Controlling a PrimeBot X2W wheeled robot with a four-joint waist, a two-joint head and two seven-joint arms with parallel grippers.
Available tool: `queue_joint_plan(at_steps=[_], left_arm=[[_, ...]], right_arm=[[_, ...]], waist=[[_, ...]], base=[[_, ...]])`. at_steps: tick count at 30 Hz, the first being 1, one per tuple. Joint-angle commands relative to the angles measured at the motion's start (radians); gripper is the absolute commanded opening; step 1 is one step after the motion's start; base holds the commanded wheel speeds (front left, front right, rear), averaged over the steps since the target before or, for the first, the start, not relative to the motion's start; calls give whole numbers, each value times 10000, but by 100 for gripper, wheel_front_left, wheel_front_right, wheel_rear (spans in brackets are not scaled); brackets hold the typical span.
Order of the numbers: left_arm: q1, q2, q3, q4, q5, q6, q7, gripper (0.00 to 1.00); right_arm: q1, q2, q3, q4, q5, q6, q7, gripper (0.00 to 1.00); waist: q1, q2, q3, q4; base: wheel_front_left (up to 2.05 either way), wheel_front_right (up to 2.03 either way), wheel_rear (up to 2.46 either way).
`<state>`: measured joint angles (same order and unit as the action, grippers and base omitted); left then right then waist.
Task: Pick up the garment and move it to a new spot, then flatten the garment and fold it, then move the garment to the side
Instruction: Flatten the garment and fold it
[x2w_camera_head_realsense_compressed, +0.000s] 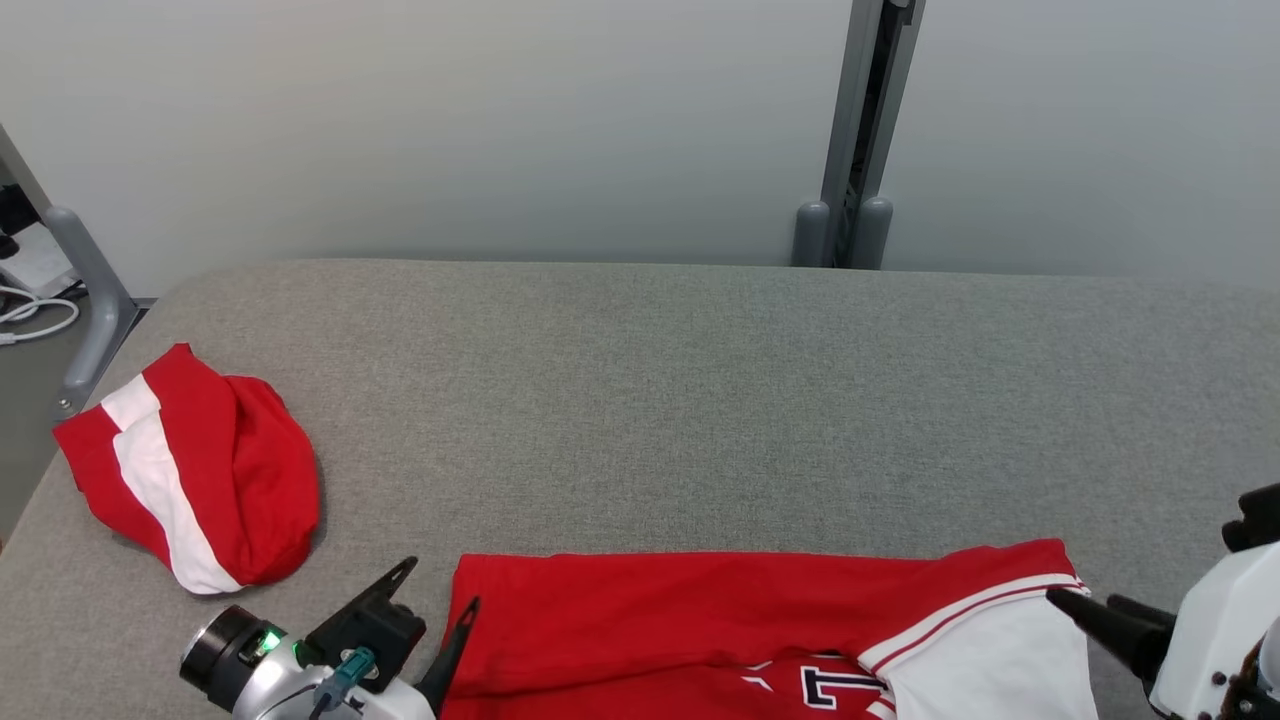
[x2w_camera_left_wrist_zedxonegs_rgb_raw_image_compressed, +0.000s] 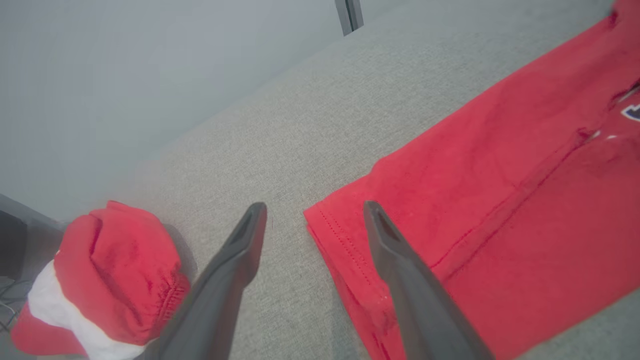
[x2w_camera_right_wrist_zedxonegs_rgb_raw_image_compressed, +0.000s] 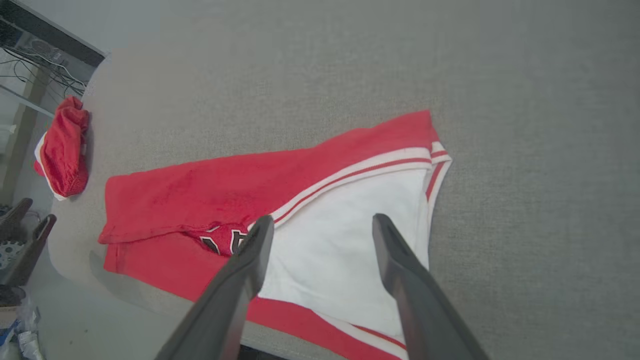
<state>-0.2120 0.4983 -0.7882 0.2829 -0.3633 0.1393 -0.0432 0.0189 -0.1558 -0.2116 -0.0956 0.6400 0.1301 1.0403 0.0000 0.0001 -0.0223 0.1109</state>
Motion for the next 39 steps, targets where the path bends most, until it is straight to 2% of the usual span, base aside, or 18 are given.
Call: queue_joint_plan(at_steps=[1, 9, 14, 17, 20, 23, 27, 39], left_arm=[[40, 37, 129, -149, -68, 165, -135, 100], [271, -371, 922, -806, -494, 1042, -1254, 100], [525, -750, 1445, -1032, -681, 1283, -2050, 100], [756, -987, 1812, -1104, -546, 1446, -2200, 100], [1070, -1449, 2596, -1640, -300, 1600, -2218, 100], [1513, -1893, 3222, -1981, 78, 1482, -2214, 100], [1906, -2322, 3698, -2091, 654, 1066, -2217, 100], [2153, -3018, 4640, -1878, 1664, 65, -2217, 100]], right_arm=[[-157, -43, 97, -80, 7, 12, -379, 100], [-60, -626, 953, 394, -237, 9, -3716, 100], [120, -876, 1450, 1001, -311, 9, -5602, 100], [218, -1009, 1768, 1307, -408, 9, -6813, 100], [345, -919, 1894, 1658, -381, 9, -8075, 100], [485, -924, 2141, 2054, -537, 9, -9098, 100], [742, -838, 2444, 2892, -664, 9, -10038, 100], [586, -583, 3038, 5035, -300, 9, -10861, 100]], waist=[[0, -1, -17, 5], [0, -1, -121, 13], [0, -1, -123, -46], [0, -1, -86, -106], [0, -1, -36, -140], [0, -1, 29, -167], [0, -1, 88, -198], [0, -1, 267, -239]], base=[[0, 0, 0], [0, 0, 0], [0, 0, 0], [0, 0, 0], [0, 0, 0], [0, 0, 0], [0, 0, 0], [0, 0, 0]])
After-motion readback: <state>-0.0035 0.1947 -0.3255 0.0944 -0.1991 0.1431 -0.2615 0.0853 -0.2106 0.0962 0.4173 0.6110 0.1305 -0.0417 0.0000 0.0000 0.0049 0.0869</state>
